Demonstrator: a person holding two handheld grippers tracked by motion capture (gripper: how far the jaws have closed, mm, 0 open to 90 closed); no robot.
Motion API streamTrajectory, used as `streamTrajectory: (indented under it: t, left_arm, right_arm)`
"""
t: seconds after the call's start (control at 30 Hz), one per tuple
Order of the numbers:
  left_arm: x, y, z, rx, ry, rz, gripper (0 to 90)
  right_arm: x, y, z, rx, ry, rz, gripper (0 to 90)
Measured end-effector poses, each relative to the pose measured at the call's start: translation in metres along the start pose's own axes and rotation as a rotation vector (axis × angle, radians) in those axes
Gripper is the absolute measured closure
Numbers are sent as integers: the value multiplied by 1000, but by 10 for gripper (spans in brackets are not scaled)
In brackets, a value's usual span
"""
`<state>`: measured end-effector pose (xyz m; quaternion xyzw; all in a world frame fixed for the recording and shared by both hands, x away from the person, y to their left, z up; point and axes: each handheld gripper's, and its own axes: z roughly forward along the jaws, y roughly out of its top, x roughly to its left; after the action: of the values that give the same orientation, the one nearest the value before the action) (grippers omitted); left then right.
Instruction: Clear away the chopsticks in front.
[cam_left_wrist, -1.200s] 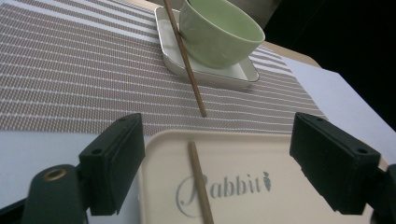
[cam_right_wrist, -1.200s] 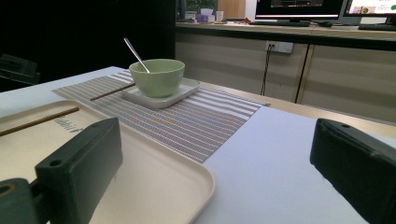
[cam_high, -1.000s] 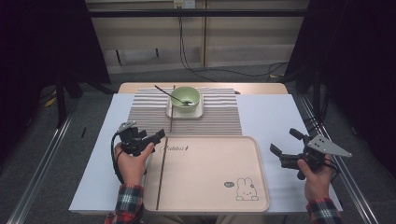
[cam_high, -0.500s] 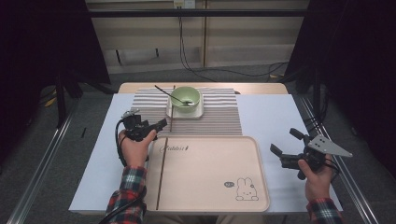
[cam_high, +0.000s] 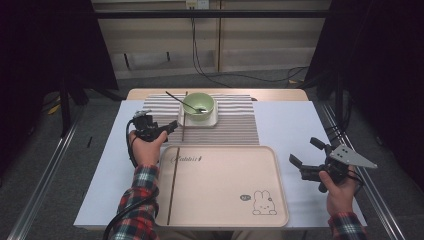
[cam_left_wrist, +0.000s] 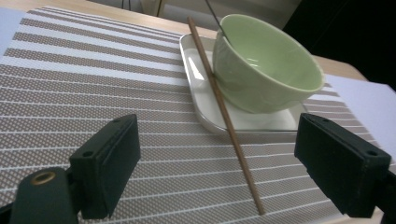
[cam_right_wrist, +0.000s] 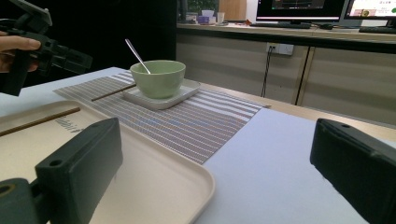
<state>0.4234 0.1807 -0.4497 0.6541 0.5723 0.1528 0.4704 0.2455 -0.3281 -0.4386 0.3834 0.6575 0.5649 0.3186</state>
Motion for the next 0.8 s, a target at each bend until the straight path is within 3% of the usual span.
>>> streamTrajectory:
  t: [0.3,0.5,0.8]
  left_arm:
    - [4,5,12,10,32,38,217]
    - [5,9,21,41,28,25,352]
    - [0,18,31,25,18,27,483]
  right_arm:
    - [0,-1,1,6,5,-5,18]
    - [-1,-1,1,9,6,-9,18]
    - [0,-1,2,13,-2,-7,18]
